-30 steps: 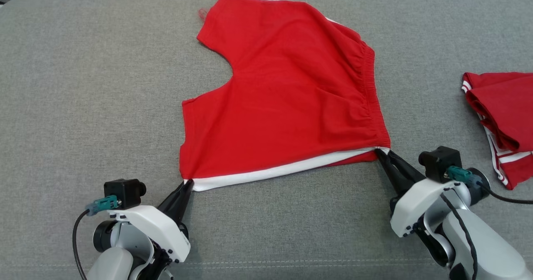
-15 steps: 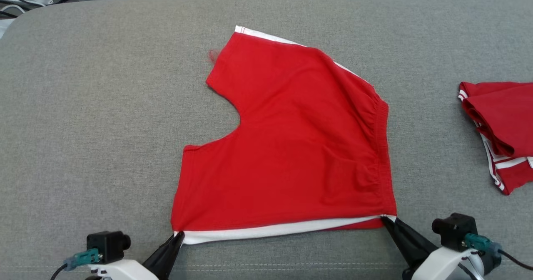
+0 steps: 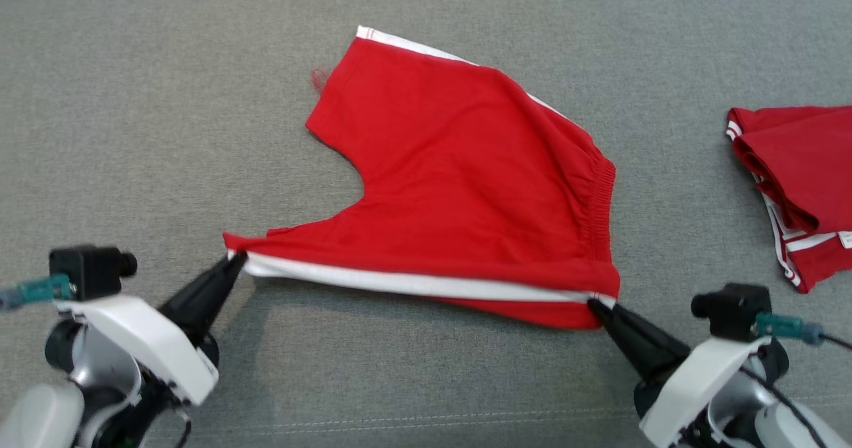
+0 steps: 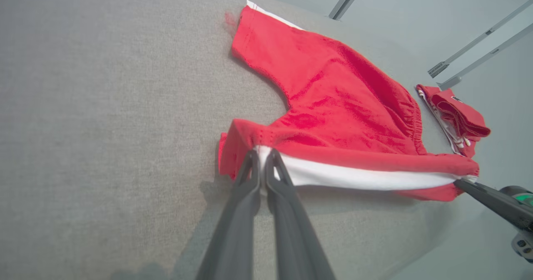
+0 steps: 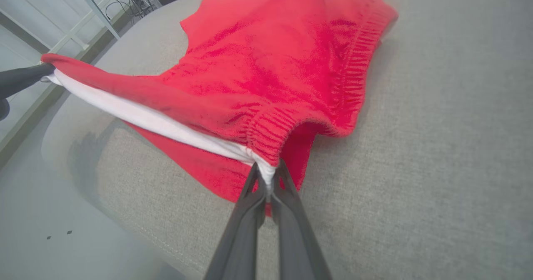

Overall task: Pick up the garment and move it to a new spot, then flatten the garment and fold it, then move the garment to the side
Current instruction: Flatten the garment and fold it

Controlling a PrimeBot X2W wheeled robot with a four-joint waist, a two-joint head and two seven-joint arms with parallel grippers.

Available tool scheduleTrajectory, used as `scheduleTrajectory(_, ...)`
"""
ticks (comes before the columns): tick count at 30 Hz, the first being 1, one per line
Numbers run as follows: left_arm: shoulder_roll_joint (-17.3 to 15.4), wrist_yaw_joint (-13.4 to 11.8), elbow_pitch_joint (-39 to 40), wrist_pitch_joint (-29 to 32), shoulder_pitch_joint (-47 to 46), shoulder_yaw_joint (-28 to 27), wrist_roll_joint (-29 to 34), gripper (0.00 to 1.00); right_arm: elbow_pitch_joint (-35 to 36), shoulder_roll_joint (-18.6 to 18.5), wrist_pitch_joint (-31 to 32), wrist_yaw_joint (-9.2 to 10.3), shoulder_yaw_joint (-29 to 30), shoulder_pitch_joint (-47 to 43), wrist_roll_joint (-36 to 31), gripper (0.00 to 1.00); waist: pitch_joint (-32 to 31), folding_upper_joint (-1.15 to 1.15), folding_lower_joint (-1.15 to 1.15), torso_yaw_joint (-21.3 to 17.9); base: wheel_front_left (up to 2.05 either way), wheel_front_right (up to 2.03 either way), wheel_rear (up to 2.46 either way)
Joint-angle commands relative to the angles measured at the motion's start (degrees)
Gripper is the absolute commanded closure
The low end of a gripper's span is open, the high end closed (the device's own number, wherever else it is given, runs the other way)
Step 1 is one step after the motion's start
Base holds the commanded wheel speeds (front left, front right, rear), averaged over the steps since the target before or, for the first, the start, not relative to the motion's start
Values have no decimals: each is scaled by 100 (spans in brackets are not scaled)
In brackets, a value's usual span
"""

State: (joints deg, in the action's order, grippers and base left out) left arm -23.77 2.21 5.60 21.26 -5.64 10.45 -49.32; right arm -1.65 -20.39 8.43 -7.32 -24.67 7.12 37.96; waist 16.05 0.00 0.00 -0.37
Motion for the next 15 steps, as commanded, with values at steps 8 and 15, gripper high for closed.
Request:
scheduleTrajectory(8, -414, 205, -793, 814, -2462, -319, -501, 100, -92, 411, 36, -17, -41, 1601, 937, 100, 567, 0, 0, -664, 0, 0, 0)
scheduleTrajectory(15, -431, 213, -2153, 1291, -3973, -204, -583, 100, -1168, 985, -374, -17, -331, 2839, 1704, 100, 972, 0, 0, -1133, 0, 0, 0)
